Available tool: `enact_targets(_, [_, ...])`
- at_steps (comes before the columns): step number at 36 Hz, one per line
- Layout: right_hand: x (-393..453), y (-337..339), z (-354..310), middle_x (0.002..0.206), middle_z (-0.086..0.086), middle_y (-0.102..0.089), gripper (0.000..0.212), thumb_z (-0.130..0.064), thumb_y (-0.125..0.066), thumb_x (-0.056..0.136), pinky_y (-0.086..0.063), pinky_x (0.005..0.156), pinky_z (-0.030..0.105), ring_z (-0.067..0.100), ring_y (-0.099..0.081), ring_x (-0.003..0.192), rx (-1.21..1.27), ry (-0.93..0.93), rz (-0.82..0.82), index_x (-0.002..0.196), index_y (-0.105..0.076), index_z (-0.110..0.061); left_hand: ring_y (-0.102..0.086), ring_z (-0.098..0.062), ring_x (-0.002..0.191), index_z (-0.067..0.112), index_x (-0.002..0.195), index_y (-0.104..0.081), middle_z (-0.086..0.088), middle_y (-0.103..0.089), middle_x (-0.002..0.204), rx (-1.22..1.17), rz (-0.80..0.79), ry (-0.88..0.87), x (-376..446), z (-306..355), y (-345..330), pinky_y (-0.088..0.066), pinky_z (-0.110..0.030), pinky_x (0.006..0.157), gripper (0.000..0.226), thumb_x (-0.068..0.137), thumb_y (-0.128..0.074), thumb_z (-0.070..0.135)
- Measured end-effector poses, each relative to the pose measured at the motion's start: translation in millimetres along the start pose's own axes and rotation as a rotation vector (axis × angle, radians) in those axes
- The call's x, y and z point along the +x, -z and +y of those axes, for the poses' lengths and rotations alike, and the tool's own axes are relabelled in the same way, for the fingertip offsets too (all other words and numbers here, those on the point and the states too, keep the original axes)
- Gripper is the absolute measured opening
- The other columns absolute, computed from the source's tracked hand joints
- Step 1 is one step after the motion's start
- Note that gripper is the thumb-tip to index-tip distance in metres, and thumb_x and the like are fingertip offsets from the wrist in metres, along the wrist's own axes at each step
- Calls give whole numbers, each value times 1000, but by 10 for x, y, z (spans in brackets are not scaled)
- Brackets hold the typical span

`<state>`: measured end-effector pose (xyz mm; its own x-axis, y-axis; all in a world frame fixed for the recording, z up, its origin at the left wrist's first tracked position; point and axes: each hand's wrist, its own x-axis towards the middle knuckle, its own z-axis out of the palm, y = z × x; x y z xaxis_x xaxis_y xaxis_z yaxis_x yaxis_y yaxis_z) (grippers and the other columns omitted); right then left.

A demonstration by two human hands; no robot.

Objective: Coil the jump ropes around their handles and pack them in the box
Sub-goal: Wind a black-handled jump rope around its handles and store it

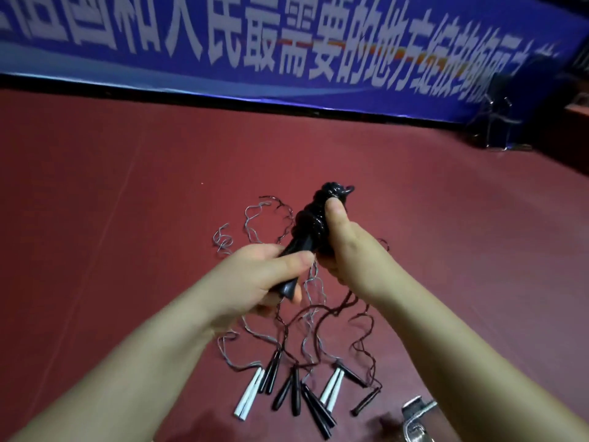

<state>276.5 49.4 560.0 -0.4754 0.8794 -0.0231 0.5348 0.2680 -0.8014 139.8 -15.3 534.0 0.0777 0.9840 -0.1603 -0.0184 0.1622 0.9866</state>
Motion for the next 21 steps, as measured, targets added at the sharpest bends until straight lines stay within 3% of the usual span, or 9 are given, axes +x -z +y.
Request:
enact_targets(2, [-139,87,-54,42,-6,-31,67,-53,-8,99,-22,52,29,8,-26,39,-62,11,13,53,-39,-16,-37,-9,41,21,58,-55,2,-61,54,174,55,-51,-106,63,-87,-28,-24,46,33,85,-68,35])
enact_targets(4, [-279,156,-106,40,-7,-32,67,-48,-11,101,-22,50,26,7,-28,37,-83,30,6,47,-41,-22,-46,-9,45,20,63,-54,3,-64,56,340,120,-99,-240,126,-170,-34,-26,52,33,84,-67,43])
enact_targets(7, [-477,255,-213,46,-8,-31,57,-49,-15,102,-24,54,29,8,-27,41,-52,57,-25,60,-37,-17,-48,-8,49,17,66,-55,7,-58,56,538,228,-162,-461,240,-281,-37,-27,55,41,74,-64,56])
enact_targets(10, [-663,359,-330,52,-4,-32,67,-71,-14,88,-23,61,33,14,-27,49,-7,102,-50,62,-40,-15,-42,-6,47,20,63,-46,11,-49,54,717,336,-224,-672,402,-412,-32,-25,49,38,80,-64,49])
enact_targets(12, [-811,445,-403,55,0,-32,67,-74,-17,79,-22,61,36,16,-27,51,20,137,-54,63,-41,-13,-46,-12,53,19,67,-45,8,-50,59,852,419,-264,-814,528,-489,-34,-31,53,38,80,-63,50])
enact_targets(16, [-1104,598,-499,59,2,-30,90,-74,-15,85,-23,57,32,18,-26,53,-64,203,-41,76,-54,7,-55,-23,71,21,69,-40,4,-53,67,1111,561,-357,-1096,758,-599,-35,-33,57,36,82,-60,49])
enact_targets(21, [-1404,723,-598,46,-8,-31,73,-58,-20,97,-22,50,27,9,-25,42,-14,249,40,80,-51,5,-57,-18,69,22,76,-49,5,-58,70,1138,525,-408,-1324,924,-763,-39,-32,58,33,80,-61,52])
